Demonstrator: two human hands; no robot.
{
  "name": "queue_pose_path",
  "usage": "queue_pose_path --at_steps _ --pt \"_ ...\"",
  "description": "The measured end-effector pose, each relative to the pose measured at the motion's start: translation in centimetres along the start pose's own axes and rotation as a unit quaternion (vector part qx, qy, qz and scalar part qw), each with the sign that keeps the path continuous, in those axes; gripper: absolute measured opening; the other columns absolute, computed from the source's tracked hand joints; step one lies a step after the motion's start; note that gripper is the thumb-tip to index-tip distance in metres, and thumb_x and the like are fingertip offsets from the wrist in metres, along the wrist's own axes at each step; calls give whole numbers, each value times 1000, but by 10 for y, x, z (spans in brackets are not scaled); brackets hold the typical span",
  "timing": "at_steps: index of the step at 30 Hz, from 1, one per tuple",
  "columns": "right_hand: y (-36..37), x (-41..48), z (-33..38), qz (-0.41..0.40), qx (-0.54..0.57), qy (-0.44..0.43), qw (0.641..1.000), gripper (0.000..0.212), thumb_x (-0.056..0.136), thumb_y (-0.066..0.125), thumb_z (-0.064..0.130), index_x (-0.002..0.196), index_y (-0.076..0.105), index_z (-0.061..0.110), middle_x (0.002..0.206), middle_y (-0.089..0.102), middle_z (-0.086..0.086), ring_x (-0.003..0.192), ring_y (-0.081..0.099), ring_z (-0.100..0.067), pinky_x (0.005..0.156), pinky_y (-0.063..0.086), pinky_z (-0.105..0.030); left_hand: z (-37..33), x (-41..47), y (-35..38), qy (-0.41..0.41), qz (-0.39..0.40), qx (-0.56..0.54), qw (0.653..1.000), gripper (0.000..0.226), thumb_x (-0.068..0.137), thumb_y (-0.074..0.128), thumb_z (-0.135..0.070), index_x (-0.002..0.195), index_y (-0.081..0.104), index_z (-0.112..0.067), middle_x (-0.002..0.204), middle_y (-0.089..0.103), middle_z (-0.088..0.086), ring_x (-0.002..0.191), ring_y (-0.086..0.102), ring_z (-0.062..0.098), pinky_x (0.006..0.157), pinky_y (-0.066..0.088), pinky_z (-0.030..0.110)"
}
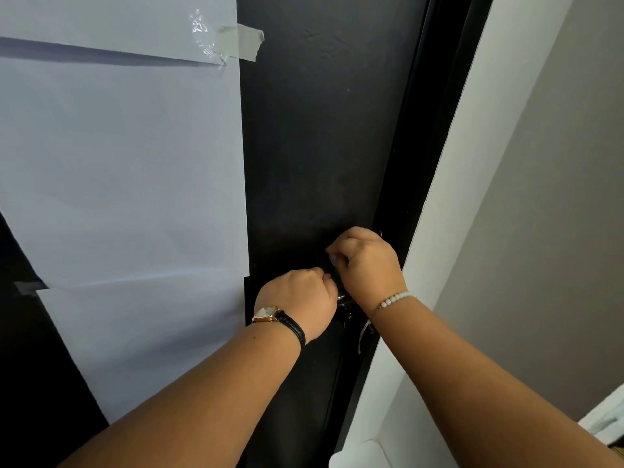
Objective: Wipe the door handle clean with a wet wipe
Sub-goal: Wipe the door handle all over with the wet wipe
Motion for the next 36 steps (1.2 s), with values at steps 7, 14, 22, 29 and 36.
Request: queue_pose_path --at_steps 7,14,22,29,36 --pt "-14 -12 -47 -79 84 251 961 12 87 56 11 93 66 8 96 65 -9 84 60 -22 69 43 -25 -1 -2 -2 9 -6 -1 1000 38 97 26 -34 93 60 -19 74 56 -2 65 53 16 47 30 24" --pt "-11 -15 -60 -25 64 313 947 16 86 52 7 90 67 7 95 67 -15 83 61 -27 69 47 -28 -2 -1 -1 11 -10 12 1000 39 97 25 -34 95 61 -19 74 56 -2 64 53 16 45 30 24" --pt "0 -21 -60 51 52 344 936 20 89 50 13 102 62 2 95 69 -16 83 62 -26 64 41 -24 -3 -1 -1 12 -15 18 1000 39 98 24 -34 96 60 -19 75 56 -2 64 51 15 43 27 23" --pt "8 -13 -50 128 -27 306 943 18 85 53 -1 103 57 -1 103 64 -20 90 62 -31 66 42 -27 -3 -2 -3 11 -15 17 1000 39 98 25 -34 95 60 -18 74 54 -2 63 50 16 43 27 23" --pt "-5 -8 -14 -15 -46 101 994 12 77 63 -5 87 70 0 93 67 -15 68 64 -29 59 53 -28 -3 -2 -3 10 -10 12 1000 37 97 27 -35 94 60 -19 73 54 -2 63 51 17 46 31 24"
Point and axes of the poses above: each hand's wrist, its own x-axis towards the middle knuckle, its own y-axis out of the palm, z = x × y, the point moved 9 cm from there along x, towards the middle knuckle
